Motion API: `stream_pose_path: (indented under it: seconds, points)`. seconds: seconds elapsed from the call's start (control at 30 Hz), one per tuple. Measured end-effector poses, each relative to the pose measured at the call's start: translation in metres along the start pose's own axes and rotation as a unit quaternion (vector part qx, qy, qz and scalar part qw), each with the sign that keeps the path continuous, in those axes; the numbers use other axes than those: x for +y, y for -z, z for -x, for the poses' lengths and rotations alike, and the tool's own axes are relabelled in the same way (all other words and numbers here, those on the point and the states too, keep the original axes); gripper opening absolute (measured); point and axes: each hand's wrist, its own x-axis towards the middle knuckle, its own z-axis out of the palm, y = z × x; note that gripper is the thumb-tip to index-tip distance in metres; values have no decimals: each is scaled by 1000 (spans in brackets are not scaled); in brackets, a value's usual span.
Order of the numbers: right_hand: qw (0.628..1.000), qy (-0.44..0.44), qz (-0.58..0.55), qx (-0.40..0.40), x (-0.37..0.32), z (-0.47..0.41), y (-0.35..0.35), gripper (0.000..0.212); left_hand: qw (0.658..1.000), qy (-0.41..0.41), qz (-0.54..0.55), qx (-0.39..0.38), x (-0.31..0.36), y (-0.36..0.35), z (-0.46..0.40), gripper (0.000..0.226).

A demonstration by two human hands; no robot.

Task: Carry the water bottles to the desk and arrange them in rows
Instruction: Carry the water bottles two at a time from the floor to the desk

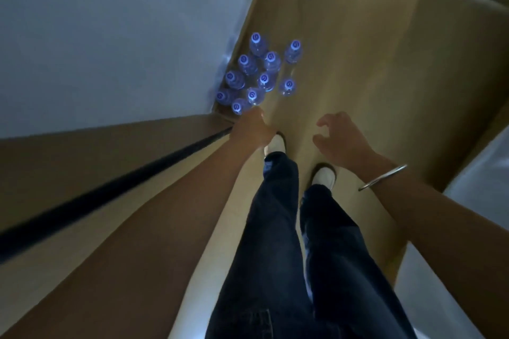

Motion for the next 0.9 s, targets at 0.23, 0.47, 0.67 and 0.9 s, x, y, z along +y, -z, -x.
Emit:
stream_pose_path:
  seconds: [0.23,0.47,0.67,0.9]
  points:
    - [999,-34,-5,-26,4,-115,-45,47,999,18,-37,1,-27,-34,-138,52]
    - [998,-52,41,-22,32,-226,-88,55,990,41,-130,21,-71,-68,-254,57]
    - [997,-69,40,18,50,-301,-105,63,996,49,-71,-3,-84,-93,-317,68]
    - [995,1,104,12,49,-355,-126,62,978,-2,-205,46,-86,-102,-348,63]
